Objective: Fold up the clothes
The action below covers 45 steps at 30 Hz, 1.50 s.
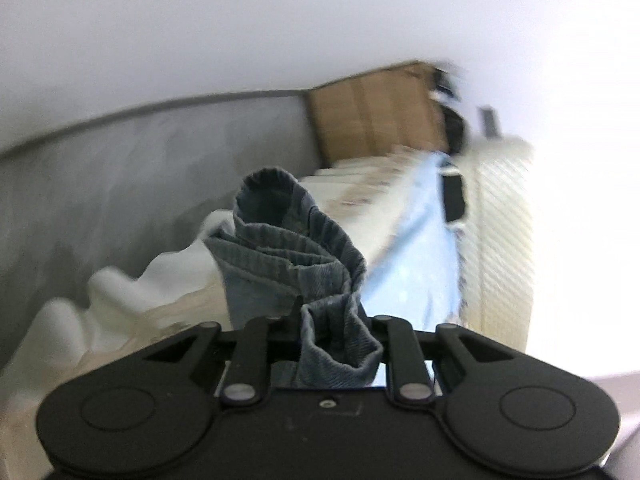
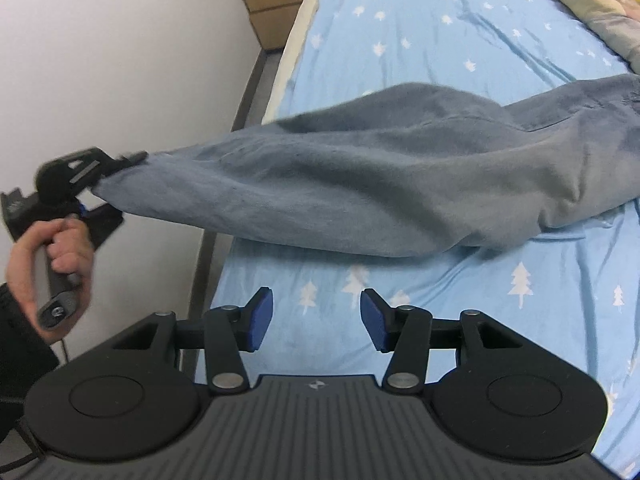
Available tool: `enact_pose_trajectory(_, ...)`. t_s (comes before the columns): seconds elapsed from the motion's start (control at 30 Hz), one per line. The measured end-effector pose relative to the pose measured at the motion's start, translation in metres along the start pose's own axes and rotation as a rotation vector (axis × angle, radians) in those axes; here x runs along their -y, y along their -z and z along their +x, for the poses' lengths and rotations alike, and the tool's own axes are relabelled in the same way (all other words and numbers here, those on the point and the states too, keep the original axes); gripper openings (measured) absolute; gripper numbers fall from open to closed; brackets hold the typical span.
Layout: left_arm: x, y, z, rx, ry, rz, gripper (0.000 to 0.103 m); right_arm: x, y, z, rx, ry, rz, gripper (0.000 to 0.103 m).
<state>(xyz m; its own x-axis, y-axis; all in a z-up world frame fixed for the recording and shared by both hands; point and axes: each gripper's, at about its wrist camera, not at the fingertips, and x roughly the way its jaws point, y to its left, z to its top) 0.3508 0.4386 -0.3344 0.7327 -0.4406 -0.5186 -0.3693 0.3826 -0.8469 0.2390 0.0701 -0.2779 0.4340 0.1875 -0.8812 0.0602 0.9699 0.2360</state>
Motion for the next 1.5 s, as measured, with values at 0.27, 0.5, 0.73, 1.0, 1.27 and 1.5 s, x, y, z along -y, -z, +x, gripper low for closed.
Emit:
enact_pose_trajectory(0.27, 0.13, 0.065, -0.001, 0.004, 0.085, 0.343, 0.017, 0.088, -0.01, -0.033, 0.11, -0.077, 0.049, 0.055)
enact_pose_trajectory(0.5, 0.21, 0.18, 0.027, -0.003, 0.087, 0.5, 0.017, 0.197, -0.006, -0.059, 0.114, -0.097, 0.01, 0.055)
enact_pose_trajectory(0.73, 0.239, 0.306, 0.099, -0.151, 0.087, 0.623, 0.018, 0.301, 0.004, -0.068, 0.103, -0.064, 0.077, 0.055)
enact_pose_trajectory(1.0, 0.199, 0.424, 0.204, -0.383, -0.076, 0.741, 0.018, 0.372, 0.008, -0.055, 0.061, 0.002, 0.153, 0.055)
enact_pose_trajectory(1.27, 0.196, 0.423, 0.217, -0.465, -0.101, 0.723, 0.041, 0.377, -0.034, -0.062, 0.097, -0.044, 0.208, 0.055)
enact_pose_trajectory(1.5, 0.188, 0.376, 0.162, -0.48, -0.072, 0.728, 0.058, 0.326, -0.103, -0.042, 0.157, -0.17, 0.221, 0.056)
